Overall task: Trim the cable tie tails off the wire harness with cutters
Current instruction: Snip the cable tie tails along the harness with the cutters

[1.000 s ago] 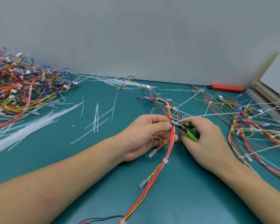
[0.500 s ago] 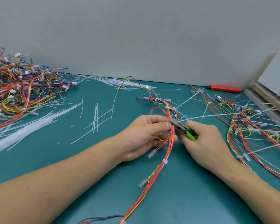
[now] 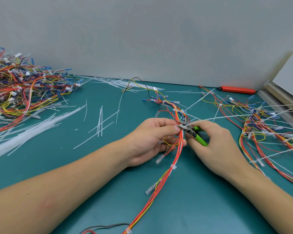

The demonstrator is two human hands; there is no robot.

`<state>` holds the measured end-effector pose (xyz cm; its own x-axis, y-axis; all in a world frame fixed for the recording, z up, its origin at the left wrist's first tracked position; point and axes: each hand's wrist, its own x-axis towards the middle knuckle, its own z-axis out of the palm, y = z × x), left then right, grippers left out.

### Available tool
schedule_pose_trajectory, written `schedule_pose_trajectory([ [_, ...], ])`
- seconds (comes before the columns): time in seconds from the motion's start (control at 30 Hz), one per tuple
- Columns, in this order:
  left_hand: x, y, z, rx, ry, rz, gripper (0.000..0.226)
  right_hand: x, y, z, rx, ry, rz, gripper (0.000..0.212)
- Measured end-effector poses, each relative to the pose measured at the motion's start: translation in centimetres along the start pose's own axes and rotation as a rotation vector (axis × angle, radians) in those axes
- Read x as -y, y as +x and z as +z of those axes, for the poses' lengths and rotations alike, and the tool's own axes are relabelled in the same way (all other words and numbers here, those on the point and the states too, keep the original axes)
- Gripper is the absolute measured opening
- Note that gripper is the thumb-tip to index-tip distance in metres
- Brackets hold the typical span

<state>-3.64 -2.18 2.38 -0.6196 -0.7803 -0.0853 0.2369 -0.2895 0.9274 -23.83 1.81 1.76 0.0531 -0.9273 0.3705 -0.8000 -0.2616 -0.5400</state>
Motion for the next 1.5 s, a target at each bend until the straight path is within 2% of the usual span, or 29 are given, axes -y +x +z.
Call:
schedule_pose_trajectory([
  [0.1,0.0,0.0,0.0,-0.003,0.002,0.002,0.010,-0.2,0.1,0.0,0.011,-0.006,-0.007,0.023],
  [0.17,0.0,0.1,0.0,-0.003,0.001,0.002,0.010,-0.3,0.1,0.0,0.007,-0.018,-0.010,0.007],
  [0.2,0.0,0.1,0.0,-0.001,0.002,0.003,0.009,-0.4,0.1,0.1,0.002,-0.015,-0.006,0.007],
  [0.27,0.1,0.0,-0.1,0.006,0.007,0.006,0.008,-0.6,0.0,0.3,0.000,0.004,0.012,0.026],
  [0.5,-0.1,-0.1,0.1,0.013,-0.004,0.010,0.009,-0.4,-0.1,0.2,0.013,-0.004,0.033,0.033],
  [0.57,-0.1,-0.1,0.1,0.018,0.002,0.013,0.010,-0.3,-0.2,0.1,-0.007,0.004,0.015,0.024],
  [0.63,-0.1,-0.2,0.2,0.016,0.001,0.012,0.013,0.0,-0.1,0.0,-0.015,-0.002,0.009,0.005],
  [0.67,-0.1,-0.2,0.2,0.017,0.002,0.012,0.013,0.2,-0.1,0.0,-0.015,-0.008,0.013,0.005],
  [0.73,-0.1,-0.1,0.1,0.018,0.003,0.009,0.011,0.4,-0.1,0.0,-0.013,-0.006,0.018,0.021],
  [0.83,-0.2,-0.1,0.1,0.014,-0.005,0.007,0.010,0.4,0.0,0.0,-0.004,-0.007,0.029,0.027],
  [1.0,0.0,-0.1,0.1,0.009,-0.008,0.012,0.010,0.1,0.1,0.0,-0.004,-0.011,0.015,0.024],
  [1.1,0.0,0.0,0.0,0.013,-0.007,0.012,0.008,-0.3,0.0,0.1,-0.016,-0.013,0.018,0.010],
  [1.13,0.0,0.0,0.0,0.014,-0.006,0.011,0.008,-0.4,0.0,0.2,-0.024,-0.006,0.026,0.011],
  [1.2,0.0,0.0,0.0,0.020,-0.001,0.011,0.009,-0.5,0.0,0.3,-0.014,0.000,0.043,0.032],
  [1.27,0.0,0.0,0.0,0.025,0.000,0.011,0.009,-0.2,0.0,0.2,0.006,-0.008,0.045,0.042],
  [1.43,0.0,-0.1,0.1,0.030,0.001,0.015,0.009,-0.2,-0.1,0.2,0.006,-0.005,0.044,0.040],
  [1.5,0.0,-0.1,0.1,0.033,0.007,0.017,0.010,-0.2,-0.1,0.1,-0.009,-0.006,0.024,0.031],
])
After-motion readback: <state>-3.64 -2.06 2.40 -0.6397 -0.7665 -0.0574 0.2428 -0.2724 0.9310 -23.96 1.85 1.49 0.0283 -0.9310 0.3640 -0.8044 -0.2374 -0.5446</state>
